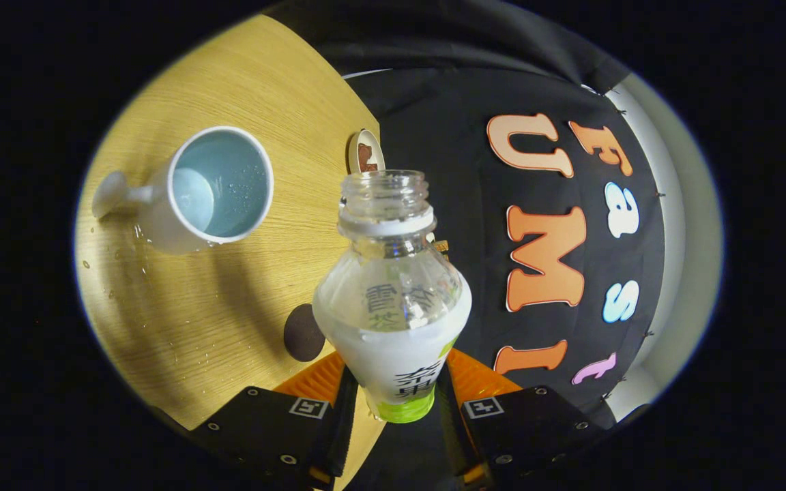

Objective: Take the bottle from table, then pour the juice into the cup, finally place the bottle on the coaster

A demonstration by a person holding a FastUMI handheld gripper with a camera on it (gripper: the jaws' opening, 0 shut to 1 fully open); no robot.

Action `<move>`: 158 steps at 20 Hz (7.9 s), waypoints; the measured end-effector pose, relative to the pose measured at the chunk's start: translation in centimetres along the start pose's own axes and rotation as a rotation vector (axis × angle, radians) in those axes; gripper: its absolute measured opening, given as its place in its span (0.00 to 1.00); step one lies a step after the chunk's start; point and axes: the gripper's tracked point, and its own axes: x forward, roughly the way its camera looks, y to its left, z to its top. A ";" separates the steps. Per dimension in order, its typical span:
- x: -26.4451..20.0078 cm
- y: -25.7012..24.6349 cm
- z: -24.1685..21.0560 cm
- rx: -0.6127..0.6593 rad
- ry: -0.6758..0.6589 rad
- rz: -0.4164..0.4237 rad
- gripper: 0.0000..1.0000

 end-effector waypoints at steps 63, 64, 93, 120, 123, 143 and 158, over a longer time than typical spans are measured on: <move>1.7 -1.6 0.9 -0.365 -0.074 -0.018 0.57; 1.7 -1.8 1.0 -0.371 -0.075 -0.021 0.57; 1.4 -3.6 1.9 -0.488 -0.101 -0.024 0.57; 1.7 -5.0 4.0 -0.626 -0.138 -0.039 0.57; 1.7 -4.9 3.8 -0.637 -0.133 -0.033 0.57; 1.6 -2.5 3.0 -0.456 -0.127 0.066 0.57; 0.0 1.6 1.1 0.131 -0.051 0.327 0.58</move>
